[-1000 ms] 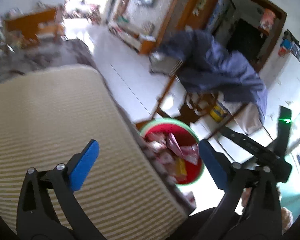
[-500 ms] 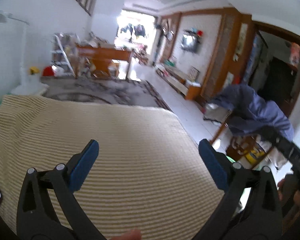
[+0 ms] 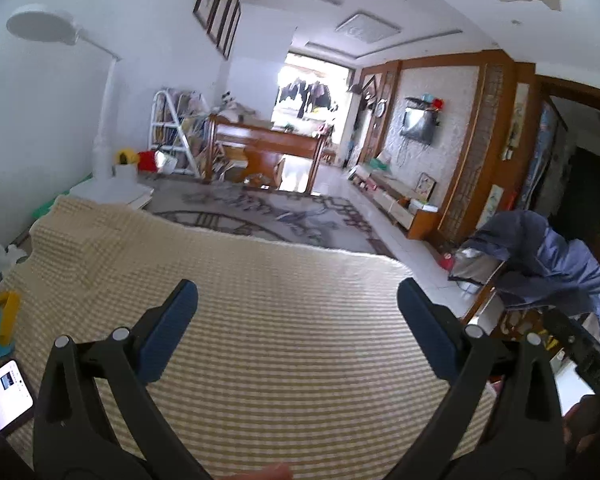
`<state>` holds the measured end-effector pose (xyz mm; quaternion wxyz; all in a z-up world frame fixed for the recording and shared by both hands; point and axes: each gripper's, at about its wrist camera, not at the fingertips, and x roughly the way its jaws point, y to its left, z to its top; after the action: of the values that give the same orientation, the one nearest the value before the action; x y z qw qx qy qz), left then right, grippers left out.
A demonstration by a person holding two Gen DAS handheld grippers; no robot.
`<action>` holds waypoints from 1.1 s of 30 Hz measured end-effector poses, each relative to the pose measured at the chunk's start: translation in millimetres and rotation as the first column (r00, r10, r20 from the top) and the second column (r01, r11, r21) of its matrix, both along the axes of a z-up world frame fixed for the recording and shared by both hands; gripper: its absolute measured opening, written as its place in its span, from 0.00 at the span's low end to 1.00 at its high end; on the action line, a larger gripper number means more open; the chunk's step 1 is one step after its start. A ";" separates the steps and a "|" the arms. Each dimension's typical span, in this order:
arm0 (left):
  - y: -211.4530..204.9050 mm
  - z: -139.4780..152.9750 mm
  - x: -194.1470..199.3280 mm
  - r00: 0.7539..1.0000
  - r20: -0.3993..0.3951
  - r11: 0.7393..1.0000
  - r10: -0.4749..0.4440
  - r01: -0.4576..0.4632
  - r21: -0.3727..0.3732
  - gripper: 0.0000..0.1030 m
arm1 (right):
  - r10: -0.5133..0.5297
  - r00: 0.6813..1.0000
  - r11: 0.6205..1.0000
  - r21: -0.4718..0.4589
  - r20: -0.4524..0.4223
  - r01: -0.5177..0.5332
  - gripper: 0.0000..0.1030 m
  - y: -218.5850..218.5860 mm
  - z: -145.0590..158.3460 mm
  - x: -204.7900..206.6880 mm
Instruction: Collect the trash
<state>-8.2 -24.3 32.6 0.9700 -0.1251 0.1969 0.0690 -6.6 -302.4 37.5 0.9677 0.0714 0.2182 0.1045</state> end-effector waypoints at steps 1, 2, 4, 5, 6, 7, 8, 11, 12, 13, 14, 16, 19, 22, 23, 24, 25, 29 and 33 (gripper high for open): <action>2.6 -2.2 0.4 1.000 -0.006 1.000 0.009 -0.009 0.007 0.95 | 0.003 1.000 1.000 0.002 -0.009 -0.003 0.94 0.6 -1.9 1.2; 4.7 -3.8 0.4 1.000 -0.012 1.000 0.021 -0.021 0.014 0.95 | 0.005 1.000 1.000 0.001 -0.017 -0.005 0.94 0.8 -4.0 1.9; 6.4 -5.1 0.2 0.999 -0.014 0.999 0.034 -0.034 0.017 0.95 | 0.011 0.999 1.000 -0.007 -0.032 -0.011 0.94 2.5 -8.5 2.7; 7.4 -5.5 -0.3 0.999 -0.012 0.999 0.036 -0.036 0.012 0.95 | 0.013 0.999 1.000 -0.009 -0.035 -0.013 0.94 2.4 -9.8 2.8; 7.8 -5.6 -0.9 0.999 -0.008 0.999 0.032 -0.032 0.005 0.95 | 0.015 0.999 1.000 -0.012 -0.038 -0.015 0.94 2.5 -11.3 3.3; 8.1 -5.6 -2.0 1.000 -0.005 1.000 0.026 -0.026 0.002 0.95 | 0.017 0.999 1.000 -0.015 -0.040 -0.018 0.94 3.3 -12.3 3.0; 7.1 -5.1 -2.1 1.000 -0.003 1.000 0.019 -0.019 0.002 0.95 | 0.019 0.999 1.000 -0.017 -0.042 -0.020 0.94 3.9 -12.9 3.2; 4.9 -5.8 -2.3 1.000 -0.009 1.000 0.009 -0.009 0.014 0.95 | 0.024 0.998 1.000 -0.019 -0.051 -0.025 0.94 4.4 -14.5 3.4; 5.1 -6.2 -2.5 1.000 -0.012 1.000 0.007 -0.007 0.015 0.95 | 0.025 0.998 1.000 -0.018 -0.054 -0.026 0.94 4.4 -14.9 3.6; 4.5 -6.5 -2.2 1.000 -0.015 1.000 0.003 -0.003 0.017 0.95 | 0.025 0.998 1.000 -0.017 -0.057 -0.026 0.94 4.6 -15.1 3.9; 4.2 -6.5 -1.9 1.000 -0.018 1.000 0.001 0.000 0.018 0.95 | 0.025 0.998 1.000 -0.017 -0.060 -0.026 0.94 4.6 -15.7 4.1; 4.5 -7.1 -1.4 1.000 -0.023 1.000 -0.001 0.002 0.019 0.95 | 0.023 0.997 1.000 -0.018 -0.068 -0.024 0.94 4.6 -16.8 4.1; 5.5 -8.7 0.3 0.999 -0.037 1.000 -0.003 0.003 0.019 0.95 | 0.022 0.997 1.000 -0.013 -0.080 -0.023 0.94 4.5 -17.9 4.6; 6.5 -10.5 1.2 0.999 -0.047 1.000 -0.002 0.003 0.016 0.95 | 0.017 0.996 1.000 -0.015 -0.086 -0.018 0.94 3.9 -19.0 4.7; 6.6 -10.6 1.2 0.999 -0.049 1.000 -0.002 0.003 0.016 0.95 | 0.016 0.996 1.000 -0.015 -0.087 -0.017 0.94 3.8 -19.3 4.8; 6.4 -10.7 1.4 0.999 -0.050 1.000 -0.002 0.003 0.018 0.95 | 0.015 0.996 1.000 -0.016 -0.089 -0.016 0.94 3.7 -19.5 4.9; 6.3 -11.0 1.5 0.999 -0.053 1.000 -0.002 0.003 0.020 0.95 | 0.014 0.996 1.000 -0.015 -0.092 -0.016 0.94 4.0 -19.9 4.9; 6.6 -11.9 2.7 0.998 -0.062 1.000 -0.002 0.003 0.019 0.95 | 0.012 0.995 1.000 -0.015 -0.102 -0.014 0.94 3.7 -20.8 5.5; 6.4 -13.3 4.2 0.997 -0.071 1.000 -0.003 0.005 0.020 0.95 | 0.009 0.994 1.000 -0.017 -0.110 -0.011 0.94 3.3 -22.3 6.3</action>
<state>-3.9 -17.9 19.3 0.9637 -0.1122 0.2307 0.0735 -0.3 -299.1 15.2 0.9542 0.0675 0.2725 0.1035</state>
